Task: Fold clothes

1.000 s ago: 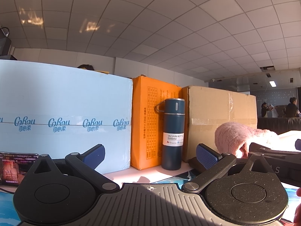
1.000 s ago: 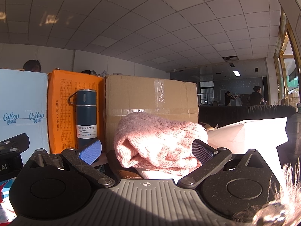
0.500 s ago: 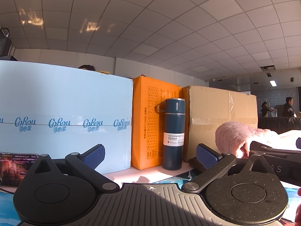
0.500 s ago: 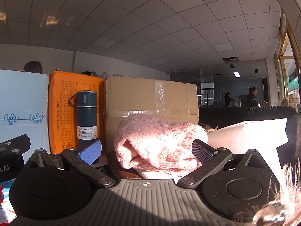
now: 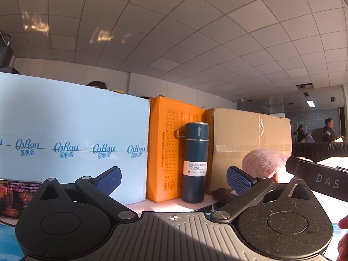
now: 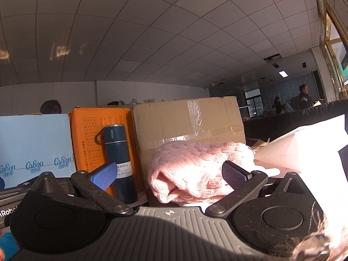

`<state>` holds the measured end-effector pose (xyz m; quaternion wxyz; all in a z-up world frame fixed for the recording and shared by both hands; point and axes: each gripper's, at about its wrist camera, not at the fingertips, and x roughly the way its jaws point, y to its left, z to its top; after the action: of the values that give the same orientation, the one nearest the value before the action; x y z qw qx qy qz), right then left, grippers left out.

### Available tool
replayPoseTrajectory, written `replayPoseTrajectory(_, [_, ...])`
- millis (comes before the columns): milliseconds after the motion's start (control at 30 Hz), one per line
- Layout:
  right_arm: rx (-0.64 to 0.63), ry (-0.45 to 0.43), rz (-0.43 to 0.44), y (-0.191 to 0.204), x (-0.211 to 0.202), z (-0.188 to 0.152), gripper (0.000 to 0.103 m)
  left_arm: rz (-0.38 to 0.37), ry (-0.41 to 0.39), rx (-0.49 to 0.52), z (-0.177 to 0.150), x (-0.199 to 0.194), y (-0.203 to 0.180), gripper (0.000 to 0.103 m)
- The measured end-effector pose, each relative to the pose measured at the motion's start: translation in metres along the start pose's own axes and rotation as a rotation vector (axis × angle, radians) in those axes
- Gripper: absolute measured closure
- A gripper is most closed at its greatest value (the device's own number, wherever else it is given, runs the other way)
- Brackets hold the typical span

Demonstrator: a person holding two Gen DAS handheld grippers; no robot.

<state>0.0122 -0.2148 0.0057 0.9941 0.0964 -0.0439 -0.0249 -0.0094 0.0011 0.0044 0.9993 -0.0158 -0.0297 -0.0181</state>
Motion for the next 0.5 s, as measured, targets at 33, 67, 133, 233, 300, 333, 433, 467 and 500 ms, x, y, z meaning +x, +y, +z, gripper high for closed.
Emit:
replayPoseTrajectory(33, [0.019,-0.003,0.014,-0.002,-0.001,0.000,0.000,-0.005,0.000,0.005,0.002,-0.001,-0.002,0.000])
replayPoseTrajectory(67, [0.039,-0.006,0.029,-0.005,-0.003,0.001,0.000,-0.010,0.000,0.011,0.005,-0.002,-0.004,0.000])
replayPoseTrajectory(133, [0.078,-0.013,0.059,-0.010,-0.005,0.001,0.000,-0.016,-0.009,0.028,0.010,-0.007,-0.007,0.000])
replayPoseTrajectory(233, [0.138,-0.023,0.104,-0.017,-0.010,0.002,0.000,0.014,-0.025,0.041,0.017,-0.019,-0.007,0.000])
replayPoseTrajectory(300, [0.177,-0.030,0.134,-0.022,-0.012,0.002,0.000,0.039,-0.030,0.036,0.022,-0.030,-0.003,0.000])
replayPoseTrajectory(333, [0.192,-0.029,0.164,-0.023,-0.013,0.002,0.000,0.053,-0.031,0.031,0.024,-0.036,0.001,0.000])
replayPoseTrajectory(433, [0.198,0.012,0.260,-0.008,-0.024,0.007,0.000,0.117,-0.049,0.035,0.032,-0.060,0.019,0.000])
replayPoseTrajectory(467, [0.199,0.027,0.291,-0.003,-0.027,0.009,0.000,0.147,-0.059,0.039,0.035,-0.069,0.028,0.000])
replayPoseTrajectory(500, [0.200,0.041,0.323,0.003,-0.031,0.011,0.000,0.176,-0.069,0.043,0.038,-0.078,0.037,0.000])
